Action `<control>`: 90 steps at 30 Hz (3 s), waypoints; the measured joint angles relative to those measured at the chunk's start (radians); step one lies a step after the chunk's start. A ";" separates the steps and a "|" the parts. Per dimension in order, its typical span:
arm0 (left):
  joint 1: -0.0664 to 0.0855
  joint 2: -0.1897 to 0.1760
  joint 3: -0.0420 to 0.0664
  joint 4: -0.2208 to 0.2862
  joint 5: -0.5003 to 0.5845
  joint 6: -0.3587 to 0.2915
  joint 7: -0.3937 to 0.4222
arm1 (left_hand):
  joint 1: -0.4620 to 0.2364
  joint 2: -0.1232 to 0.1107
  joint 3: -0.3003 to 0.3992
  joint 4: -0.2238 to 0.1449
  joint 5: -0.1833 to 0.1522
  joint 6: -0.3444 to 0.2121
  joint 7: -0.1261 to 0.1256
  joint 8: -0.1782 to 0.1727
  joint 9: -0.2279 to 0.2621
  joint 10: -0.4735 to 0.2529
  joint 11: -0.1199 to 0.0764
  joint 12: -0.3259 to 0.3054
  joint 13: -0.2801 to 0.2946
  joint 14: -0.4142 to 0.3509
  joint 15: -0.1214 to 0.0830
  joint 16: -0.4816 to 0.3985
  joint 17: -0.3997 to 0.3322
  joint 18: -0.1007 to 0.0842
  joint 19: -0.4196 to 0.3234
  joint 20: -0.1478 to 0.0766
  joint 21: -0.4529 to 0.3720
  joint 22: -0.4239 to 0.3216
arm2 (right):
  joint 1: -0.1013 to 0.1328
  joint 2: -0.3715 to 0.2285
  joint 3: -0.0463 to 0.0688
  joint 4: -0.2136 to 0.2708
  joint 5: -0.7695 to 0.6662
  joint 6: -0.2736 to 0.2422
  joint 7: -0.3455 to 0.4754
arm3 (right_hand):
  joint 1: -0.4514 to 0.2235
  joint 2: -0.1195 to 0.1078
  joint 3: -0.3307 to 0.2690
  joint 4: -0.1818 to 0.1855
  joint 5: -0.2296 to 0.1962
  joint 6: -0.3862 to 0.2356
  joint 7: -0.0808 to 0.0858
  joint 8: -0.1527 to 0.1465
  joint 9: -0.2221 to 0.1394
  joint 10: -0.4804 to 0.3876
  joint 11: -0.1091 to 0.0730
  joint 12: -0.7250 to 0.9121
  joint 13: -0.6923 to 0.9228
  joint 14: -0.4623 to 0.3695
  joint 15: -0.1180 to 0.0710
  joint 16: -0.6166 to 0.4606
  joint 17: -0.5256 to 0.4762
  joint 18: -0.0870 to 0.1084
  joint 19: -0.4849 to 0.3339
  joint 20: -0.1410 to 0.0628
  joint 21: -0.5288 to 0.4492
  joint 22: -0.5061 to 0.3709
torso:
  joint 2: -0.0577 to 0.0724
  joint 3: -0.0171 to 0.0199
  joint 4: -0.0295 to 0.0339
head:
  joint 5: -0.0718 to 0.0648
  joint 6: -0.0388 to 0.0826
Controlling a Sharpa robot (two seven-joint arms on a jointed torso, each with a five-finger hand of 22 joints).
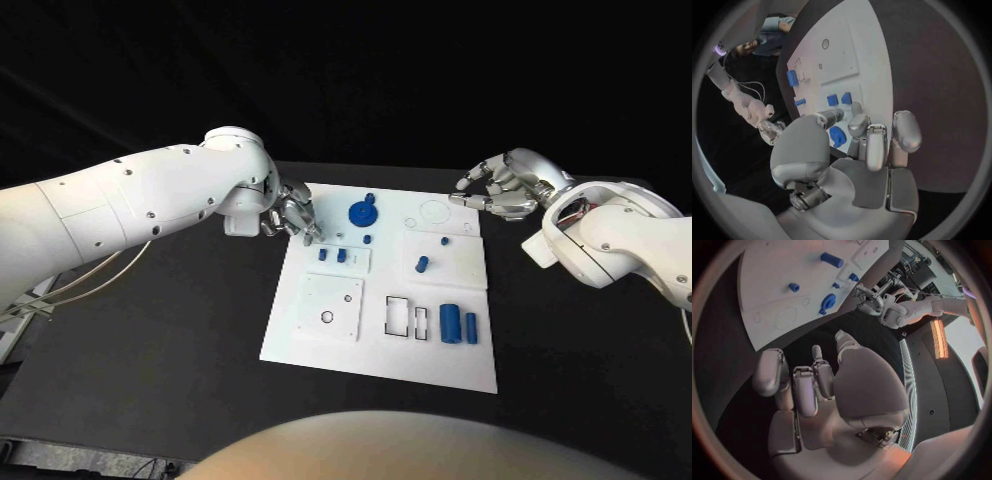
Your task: Assemble the parts on the task board
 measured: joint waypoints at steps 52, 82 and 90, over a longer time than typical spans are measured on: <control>-0.079 0.099 -0.040 0.026 -0.541 -0.451 0.556 | 0.441 -0.093 -0.163 -0.035 -0.009 -0.154 0.133 -0.246 -0.377 -0.517 0.144 -0.539 -0.742 -0.375 0.128 -0.344 -0.567 0.071 -0.340 0.115 -0.407 -0.499 | -0.011 0.006 0.000 -0.013 0.013 -0.075 0.065 | 0.011 -0.011 0.082 -0.001 0.073 -0.051 0.011 0.057 -0.006 -0.390 0.011 -0.522 -0.485 -0.147 0.010 -0.531 -0.495 0.093 -0.251 0.014 -0.650 -0.432 | 0.002 -0.0001 0.0001 | -0.047 0.041; -0.088 0.154 -0.040 -0.052 -0.554 -0.438 0.540 | 0.467 -0.067 -0.113 -0.069 -0.009 -0.102 0.131 -0.277 -0.414 -0.476 0.145 -0.560 -0.785 -0.363 0.123 -0.288 -0.568 0.071 -0.347 0.108 -0.359 -0.463 | -0.015 0.018 -0.001 -0.030 0.110 -0.105 0.181 | 0.003 -0.082 0.388 -0.046 0.083 0.000 0.054 -0.064 -0.131 -0.394 0.080 -1.088 -1.203 -0.406 0.127 -1.328 -0.856 0.093 -0.423 0.134 -1.098 -0.865 | 0.002 0.0003 0.0005 | -0.051 0.033; -0.089 0.165 -0.040 -0.070 -0.554 -0.434 0.540 | 0.467 -0.067 -0.099 -0.082 -0.009 -0.075 0.126 -0.279 -0.418 -0.463 0.140 -0.562 -0.792 -0.350 0.125 -0.268 -0.555 0.071 -0.354 0.108 -0.339 -0.450 | -0.016 0.020 -0.001 -0.031 0.126 -0.105 0.191 | -0.002 -0.088 0.384 -0.049 0.083 0.000 0.054 -0.072 -0.134 -0.392 0.082 -1.093 -1.213 -0.406 0.127 -1.336 -0.864 0.093 -0.427 0.138 -1.098 -0.878 | 0.001 0.0002 0.0004 | -0.048 0.033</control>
